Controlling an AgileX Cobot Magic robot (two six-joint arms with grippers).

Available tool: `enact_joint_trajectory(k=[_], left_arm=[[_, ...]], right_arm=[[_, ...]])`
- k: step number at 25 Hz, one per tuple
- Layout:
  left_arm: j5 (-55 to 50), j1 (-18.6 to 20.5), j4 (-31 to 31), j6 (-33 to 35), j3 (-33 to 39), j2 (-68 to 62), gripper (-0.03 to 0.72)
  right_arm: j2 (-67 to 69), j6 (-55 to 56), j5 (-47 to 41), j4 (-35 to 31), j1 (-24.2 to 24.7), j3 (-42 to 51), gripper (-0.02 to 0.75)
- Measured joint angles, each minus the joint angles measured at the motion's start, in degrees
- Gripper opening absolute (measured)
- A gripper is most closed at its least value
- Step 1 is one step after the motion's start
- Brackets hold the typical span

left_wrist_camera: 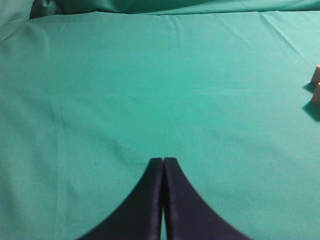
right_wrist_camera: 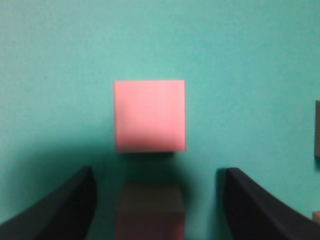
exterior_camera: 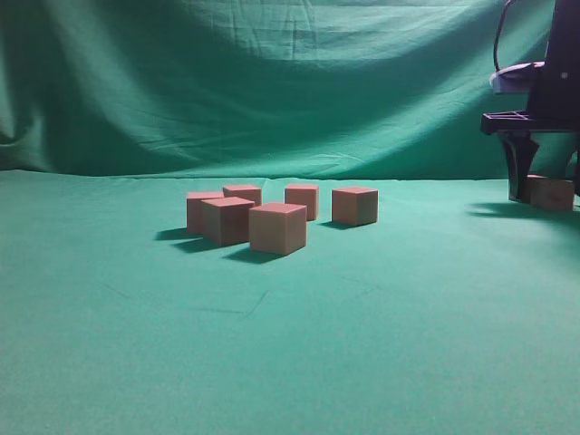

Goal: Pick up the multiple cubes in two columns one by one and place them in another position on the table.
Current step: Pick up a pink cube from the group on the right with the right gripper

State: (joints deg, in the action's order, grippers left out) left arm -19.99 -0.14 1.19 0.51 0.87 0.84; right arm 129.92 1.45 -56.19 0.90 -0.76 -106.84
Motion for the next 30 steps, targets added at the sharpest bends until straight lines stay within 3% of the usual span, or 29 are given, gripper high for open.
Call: enact_joint_trajectory(k=[4, 9, 10, 14, 19, 30], left_arm=[[0.0, 0.0, 0.0, 0.0, 0.0, 0.0, 0.0], [0.0, 0.0, 0.0, 0.0, 0.0, 0.0, 0.0], [0.0, 0.0, 0.0, 0.0, 0.0, 0.0, 0.0], [0.0, 0.0, 0.0, 0.0, 0.0, 0.0, 0.0], [0.0, 0.0, 0.0, 0.0, 0.0, 0.0, 0.0], [0.0, 0.0, 0.0, 0.0, 0.0, 0.0, 0.0]], right_arm=[[0.21, -0.14, -0.9, -0.33, 0.0, 0.0, 0.524], [0.21, -0.14, -1.95, -1.04, 0.0, 0.0, 0.27], [0.21, -0.14, -2.11, -1.04, 0.0, -0.02, 0.252], [0.21, -0.14, -3.98, -1.42, 0.0, -0.33, 0.263], [-1.91, -2.92, -11.03, -7.12, 0.0, -0.33, 0.263], [-21.47, -4.86, -14.64, -11.47, -2.99, 0.36, 0.263]])
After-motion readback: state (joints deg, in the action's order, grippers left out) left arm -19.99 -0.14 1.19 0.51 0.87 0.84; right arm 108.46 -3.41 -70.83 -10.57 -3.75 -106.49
